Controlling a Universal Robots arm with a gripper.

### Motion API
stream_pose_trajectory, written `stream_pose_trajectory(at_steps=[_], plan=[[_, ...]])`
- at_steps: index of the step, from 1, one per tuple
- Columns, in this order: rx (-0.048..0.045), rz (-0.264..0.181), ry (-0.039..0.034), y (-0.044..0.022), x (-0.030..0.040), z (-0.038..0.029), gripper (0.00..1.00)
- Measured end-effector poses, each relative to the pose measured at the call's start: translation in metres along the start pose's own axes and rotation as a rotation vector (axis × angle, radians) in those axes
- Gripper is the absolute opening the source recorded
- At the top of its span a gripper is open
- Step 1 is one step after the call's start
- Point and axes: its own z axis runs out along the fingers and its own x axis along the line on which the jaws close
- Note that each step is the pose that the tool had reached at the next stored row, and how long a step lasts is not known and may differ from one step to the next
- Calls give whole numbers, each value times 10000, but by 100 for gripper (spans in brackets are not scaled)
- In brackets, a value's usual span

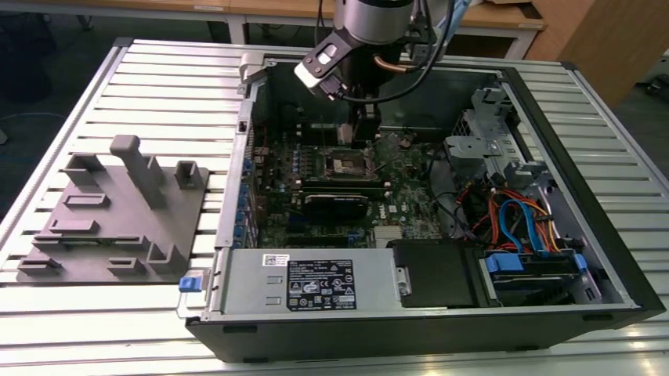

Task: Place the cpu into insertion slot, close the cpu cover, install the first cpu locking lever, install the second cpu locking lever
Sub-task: 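Place the cpu into insertion slot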

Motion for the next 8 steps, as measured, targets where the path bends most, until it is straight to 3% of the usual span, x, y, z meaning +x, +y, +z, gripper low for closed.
stream_pose_trajectory(at_steps=[6,8], plan=[[-12,-1,-68,-1,24,89,54],[-94,-3,-69,-1,25,105,54]])
